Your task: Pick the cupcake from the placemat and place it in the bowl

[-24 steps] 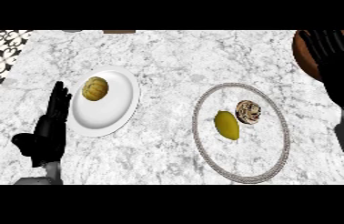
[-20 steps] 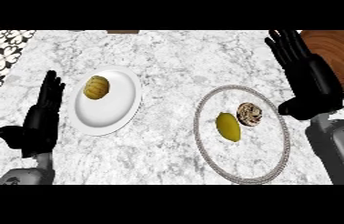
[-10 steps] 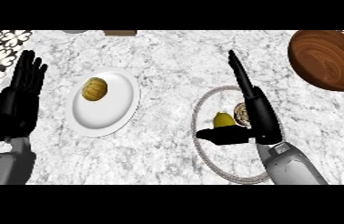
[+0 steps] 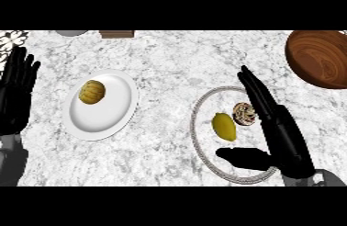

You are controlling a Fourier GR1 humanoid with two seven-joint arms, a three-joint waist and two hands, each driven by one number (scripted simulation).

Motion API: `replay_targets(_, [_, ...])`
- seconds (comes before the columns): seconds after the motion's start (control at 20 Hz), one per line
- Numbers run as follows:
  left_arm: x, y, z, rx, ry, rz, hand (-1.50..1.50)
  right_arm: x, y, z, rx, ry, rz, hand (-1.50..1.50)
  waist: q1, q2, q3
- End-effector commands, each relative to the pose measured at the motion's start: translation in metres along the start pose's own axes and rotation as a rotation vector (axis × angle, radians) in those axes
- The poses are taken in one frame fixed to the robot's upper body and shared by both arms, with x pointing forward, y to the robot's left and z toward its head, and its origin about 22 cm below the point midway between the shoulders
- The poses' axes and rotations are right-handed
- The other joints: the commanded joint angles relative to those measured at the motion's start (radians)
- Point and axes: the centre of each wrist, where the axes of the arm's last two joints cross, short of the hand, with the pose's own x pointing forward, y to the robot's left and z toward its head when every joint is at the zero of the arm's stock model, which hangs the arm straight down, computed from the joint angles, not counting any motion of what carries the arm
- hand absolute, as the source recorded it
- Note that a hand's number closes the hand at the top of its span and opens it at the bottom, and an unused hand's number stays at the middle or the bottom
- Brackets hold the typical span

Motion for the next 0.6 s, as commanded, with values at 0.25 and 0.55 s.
replay_targets(0.25, [0.001, 0.004, -0.001, -0.018, -0.006, -0.003, 0.00, 0.030, -0.064, -0.002, 0.331, 0.290, 0.373, -1.50, 0.015, 0.002, -0.003])
replay_targets(0.55, [0.010, -0.003, -0.014, -0.036, -0.027, 0.017, 0.00, 0.045, -0.083, -0.009, 0.551, 0.378, 0.469, -1.50, 0.025, 0.010, 0.001])
